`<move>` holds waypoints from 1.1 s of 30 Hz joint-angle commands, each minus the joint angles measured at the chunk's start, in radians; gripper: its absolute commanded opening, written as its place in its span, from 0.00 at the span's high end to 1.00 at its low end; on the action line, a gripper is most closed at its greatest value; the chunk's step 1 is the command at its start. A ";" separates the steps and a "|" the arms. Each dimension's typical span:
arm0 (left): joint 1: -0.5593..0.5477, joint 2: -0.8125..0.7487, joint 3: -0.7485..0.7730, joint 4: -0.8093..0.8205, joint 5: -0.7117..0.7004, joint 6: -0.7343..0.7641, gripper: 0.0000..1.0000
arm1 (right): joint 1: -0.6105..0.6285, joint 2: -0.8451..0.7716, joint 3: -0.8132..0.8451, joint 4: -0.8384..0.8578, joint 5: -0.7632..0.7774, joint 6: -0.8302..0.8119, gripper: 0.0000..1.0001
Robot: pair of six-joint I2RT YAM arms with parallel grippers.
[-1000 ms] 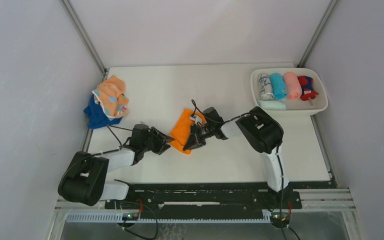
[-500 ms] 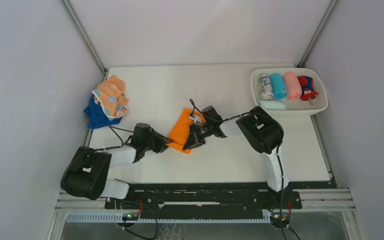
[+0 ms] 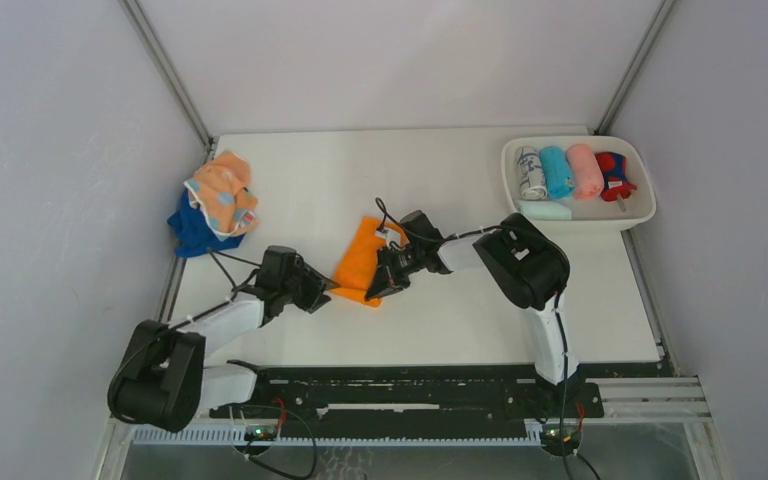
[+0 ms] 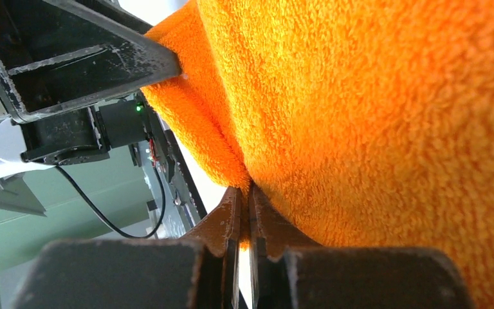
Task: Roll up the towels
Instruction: Roll the towel at the center of the board.
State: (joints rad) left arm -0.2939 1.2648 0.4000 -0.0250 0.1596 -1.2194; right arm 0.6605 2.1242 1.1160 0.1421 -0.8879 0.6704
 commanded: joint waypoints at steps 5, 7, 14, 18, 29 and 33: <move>0.030 -0.299 -0.103 -0.159 -0.056 0.060 0.39 | -0.016 0.015 0.013 0.027 0.014 0.046 1.00; 0.030 -0.385 -0.136 -0.164 -0.049 0.065 0.35 | -0.019 0.021 0.013 0.033 0.010 0.059 1.00; 0.030 -0.514 -0.219 -0.142 -0.017 0.079 0.28 | -0.039 0.069 0.016 0.042 -0.004 0.119 1.00; 0.031 -0.465 -0.224 -0.077 0.003 0.087 0.30 | -0.046 0.096 0.016 0.053 -0.005 0.138 1.00; 0.030 -0.254 -0.182 0.107 0.059 0.096 0.32 | -0.046 0.115 0.030 0.025 0.003 0.123 1.00; 0.030 -0.228 -0.167 0.087 0.032 0.095 0.40 | -0.047 0.116 0.031 0.022 0.003 0.123 1.00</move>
State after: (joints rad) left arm -0.2695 1.0058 0.1974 0.0898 0.2214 -1.1580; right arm 0.6239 2.1990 1.1446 0.1982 -0.9859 0.8104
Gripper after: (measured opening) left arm 0.632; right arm 0.011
